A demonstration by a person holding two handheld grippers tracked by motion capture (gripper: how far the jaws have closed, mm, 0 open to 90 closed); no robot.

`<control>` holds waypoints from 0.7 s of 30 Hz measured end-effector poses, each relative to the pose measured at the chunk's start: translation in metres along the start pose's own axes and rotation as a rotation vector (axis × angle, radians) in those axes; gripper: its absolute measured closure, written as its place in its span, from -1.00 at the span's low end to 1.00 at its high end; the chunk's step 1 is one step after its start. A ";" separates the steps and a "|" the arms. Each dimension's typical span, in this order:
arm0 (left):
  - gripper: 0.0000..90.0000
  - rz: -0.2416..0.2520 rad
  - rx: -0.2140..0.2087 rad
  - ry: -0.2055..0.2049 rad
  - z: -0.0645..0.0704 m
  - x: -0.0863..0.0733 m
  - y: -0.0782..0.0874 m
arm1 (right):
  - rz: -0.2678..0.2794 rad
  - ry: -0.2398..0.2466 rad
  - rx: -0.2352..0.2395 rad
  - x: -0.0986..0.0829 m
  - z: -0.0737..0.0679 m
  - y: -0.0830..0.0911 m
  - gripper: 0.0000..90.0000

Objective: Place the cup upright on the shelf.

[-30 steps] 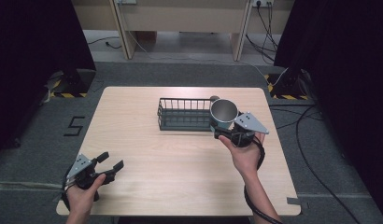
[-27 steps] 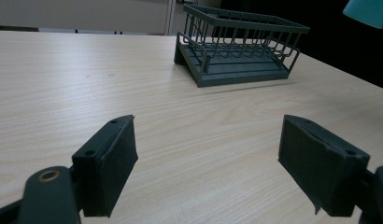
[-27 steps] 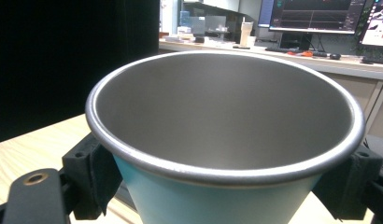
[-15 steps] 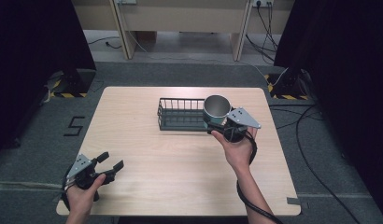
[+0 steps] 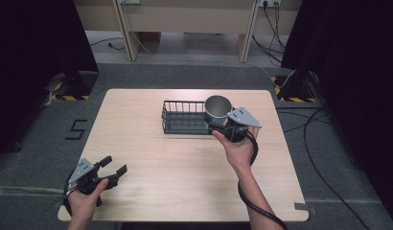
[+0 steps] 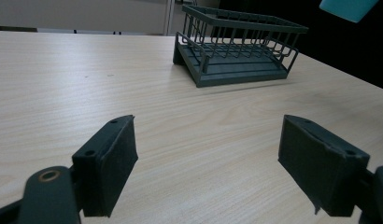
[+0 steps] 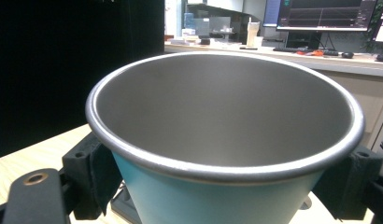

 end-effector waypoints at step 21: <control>-0.59 0.004 -0.002 0.006 0.001 0.000 0.000 | -0.032 -0.022 0.004 -0.006 0.001 -0.036 -0.65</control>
Point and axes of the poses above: each handheld gripper's, and its own axes: y roughly backward along the jaws, x roughly out of its top, z roughly to its right, the point moved 9 cm from there along -y, roughly forward along the jaws, and after that the axes turned 1 degree about y, right-handed, at the moved point
